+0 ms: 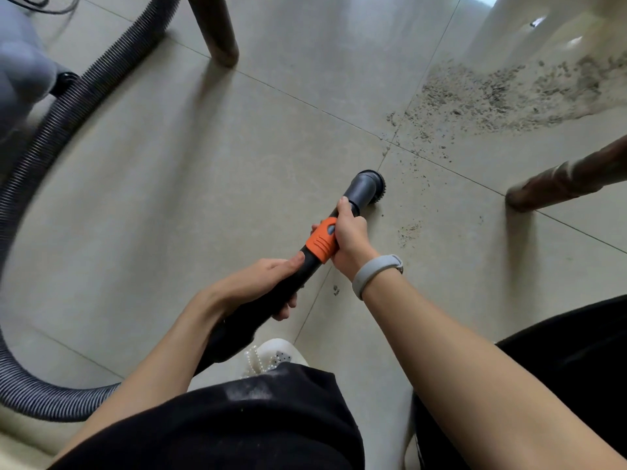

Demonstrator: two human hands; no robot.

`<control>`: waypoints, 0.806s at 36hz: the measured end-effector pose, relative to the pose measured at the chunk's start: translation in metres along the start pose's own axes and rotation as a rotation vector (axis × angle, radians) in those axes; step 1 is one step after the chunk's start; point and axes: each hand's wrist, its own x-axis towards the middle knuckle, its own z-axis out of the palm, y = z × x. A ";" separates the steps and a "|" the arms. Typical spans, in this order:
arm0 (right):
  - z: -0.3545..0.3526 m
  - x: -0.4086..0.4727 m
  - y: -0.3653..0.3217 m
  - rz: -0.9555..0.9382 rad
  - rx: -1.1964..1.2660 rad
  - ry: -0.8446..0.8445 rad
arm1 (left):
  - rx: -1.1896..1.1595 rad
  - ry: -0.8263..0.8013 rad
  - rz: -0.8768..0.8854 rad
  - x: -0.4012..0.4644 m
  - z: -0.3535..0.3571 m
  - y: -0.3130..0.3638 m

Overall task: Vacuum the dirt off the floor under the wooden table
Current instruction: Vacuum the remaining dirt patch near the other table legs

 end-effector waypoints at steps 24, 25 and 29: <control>-0.008 -0.003 0.049 0.030 -0.115 -0.161 | 0.376 0.313 0.143 0.001 0.007 -0.032; -0.013 -0.003 0.049 0.008 -0.125 -0.170 | 0.368 0.338 0.144 0.001 0.004 -0.032; -0.037 -0.006 0.060 -0.219 -0.332 0.083 | 0.382 0.361 0.148 -0.003 -0.004 -0.032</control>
